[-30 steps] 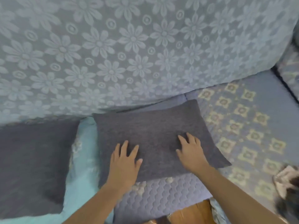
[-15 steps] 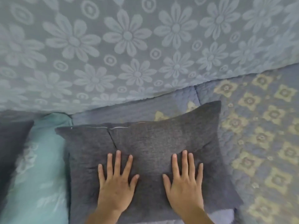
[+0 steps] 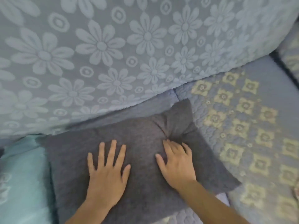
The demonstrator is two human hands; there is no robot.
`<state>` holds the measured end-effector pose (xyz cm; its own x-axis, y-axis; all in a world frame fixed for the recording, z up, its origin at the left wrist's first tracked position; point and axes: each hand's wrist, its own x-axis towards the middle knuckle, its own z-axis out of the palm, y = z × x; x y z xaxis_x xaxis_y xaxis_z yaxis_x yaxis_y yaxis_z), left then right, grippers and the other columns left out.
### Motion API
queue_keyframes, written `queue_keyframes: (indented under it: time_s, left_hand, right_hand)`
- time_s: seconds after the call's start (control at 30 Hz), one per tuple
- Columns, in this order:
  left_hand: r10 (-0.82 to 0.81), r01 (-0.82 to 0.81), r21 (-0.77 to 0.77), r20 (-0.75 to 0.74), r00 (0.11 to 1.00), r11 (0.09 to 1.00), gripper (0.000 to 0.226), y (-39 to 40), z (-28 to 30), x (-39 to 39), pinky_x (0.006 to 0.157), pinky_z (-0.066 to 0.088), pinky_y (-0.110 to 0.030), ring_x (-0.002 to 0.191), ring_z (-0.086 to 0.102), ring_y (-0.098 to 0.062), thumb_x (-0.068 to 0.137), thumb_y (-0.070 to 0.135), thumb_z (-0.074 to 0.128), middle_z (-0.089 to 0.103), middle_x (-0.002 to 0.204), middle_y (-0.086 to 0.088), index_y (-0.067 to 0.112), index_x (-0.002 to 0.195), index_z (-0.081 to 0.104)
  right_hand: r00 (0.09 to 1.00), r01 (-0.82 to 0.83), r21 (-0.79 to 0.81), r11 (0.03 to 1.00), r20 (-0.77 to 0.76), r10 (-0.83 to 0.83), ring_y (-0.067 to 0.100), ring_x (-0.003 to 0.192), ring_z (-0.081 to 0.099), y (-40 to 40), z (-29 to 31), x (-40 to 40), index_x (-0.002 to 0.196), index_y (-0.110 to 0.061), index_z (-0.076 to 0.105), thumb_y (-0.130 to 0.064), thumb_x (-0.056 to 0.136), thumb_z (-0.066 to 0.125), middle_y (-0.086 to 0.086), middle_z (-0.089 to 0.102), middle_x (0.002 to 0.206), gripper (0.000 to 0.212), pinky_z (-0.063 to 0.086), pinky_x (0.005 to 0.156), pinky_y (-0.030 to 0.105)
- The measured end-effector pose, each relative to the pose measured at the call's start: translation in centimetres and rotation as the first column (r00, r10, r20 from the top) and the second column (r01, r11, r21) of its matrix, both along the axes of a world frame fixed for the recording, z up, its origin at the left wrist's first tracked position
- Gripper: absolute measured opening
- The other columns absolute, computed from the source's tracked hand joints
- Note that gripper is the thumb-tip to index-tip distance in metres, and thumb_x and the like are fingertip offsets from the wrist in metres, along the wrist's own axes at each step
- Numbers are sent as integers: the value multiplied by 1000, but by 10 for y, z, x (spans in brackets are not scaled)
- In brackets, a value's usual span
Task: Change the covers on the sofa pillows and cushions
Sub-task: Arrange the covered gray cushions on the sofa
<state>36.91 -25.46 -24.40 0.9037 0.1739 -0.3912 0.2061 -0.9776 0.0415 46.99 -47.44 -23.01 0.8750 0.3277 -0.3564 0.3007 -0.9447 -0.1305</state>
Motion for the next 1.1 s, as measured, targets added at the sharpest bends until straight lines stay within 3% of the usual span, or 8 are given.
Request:
queue_keyframes:
  time_s: [0.13, 0.27, 0.4, 0.5, 0.57, 0.67, 0.97, 1.1]
  left_hand:
    - [41, -36, 23, -269, 962, 999, 72, 2, 22, -52, 113, 22, -70, 150, 25, -38, 94, 70, 19, 28, 163, 2, 34, 152, 41]
    - [173, -175, 0, -157, 972, 985, 73, -6, 45, -17, 119, -7, -65, 152, -24, -34, 94, 69, 1, -33, 158, 6, 37, 158, -16]
    - [557, -233, -691, 289, 779, 684, 67, -74, 115, 7, 122, 13, -33, 153, -14, -34, 109, 47, 20, -18, 165, -12, 7, 158, -4]
    - [406, -387, -212, 53, 912, 897, 69, -32, 75, -7, 114, 31, -63, 156, 2, -26, 106, 55, 5, -1, 170, -1, 18, 157, 35]
    - [419, -450, -111, -220, 881, 886, 72, 8, 19, -21, 111, 24, -71, 155, 9, -28, 101, 65, 3, 9, 168, 4, 33, 154, 39]
    - [375, -383, 32, -299, 878, 923, 60, 16, 19, -7, 117, -3, -67, 155, -11, -28, 99, 60, -3, -16, 166, 6, 46, 158, -1]
    - [580, -589, 52, -257, 773, 807, 79, -27, 25, 59, 119, -8, -66, 154, -18, -31, 98, 66, 8, -13, 169, -8, 19, 161, 10]
    - [479, -475, 75, -218, 850, 877, 74, -12, 24, 42, 119, -11, -65, 152, -24, -31, 97, 64, -3, -23, 167, -4, 28, 161, 5]
  right_hand:
    - [977, -148, -40, 988, -159, 140, 17, 150, 25, -20, 49, -49, 156, -21, 31, -61, 101, 24, -3, 27, 163, 69, 7, 119, 41]
    - [964, -247, 264, 932, -29, 263, 20, 154, 0, 21, 126, -27, 158, -27, 20, -46, 103, 37, -3, 3, 168, 61, 6, 125, 47]
    - [714, -700, 348, 624, 328, 619, 29, 150, 21, 103, 147, -73, 145, -22, 46, -29, 101, 36, 7, 30, 161, 46, 1, 124, 51]
    - [706, -690, -17, 724, 207, 677, 26, 154, 9, 55, 72, -12, 155, -26, 30, -41, 107, 24, 4, 22, 165, 51, -9, 122, 52]
    - [951, -307, -89, 948, -70, 301, 22, 154, -9, -13, 19, 74, 159, -36, 7, -59, 103, 10, 1, 3, 168, 60, -8, 123, 50]
    - [910, 279, -176, 944, -267, -318, 34, 153, 2, -31, 8, 171, 159, -36, 6, -64, 100, 9, 6, 1, 168, 66, 1, 121, 60]
    - [807, -590, 222, 777, 196, 557, 27, 154, -2, 10, 52, 50, 158, -29, 8, -50, 105, 26, 2, -13, 167, 60, -6, 124, 47]
    - [962, -41, -187, 981, -273, -12, 34, 153, -5, -55, -12, 129, 155, -38, -17, -64, 99, 1, -5, -25, 163, 65, 1, 122, 54]
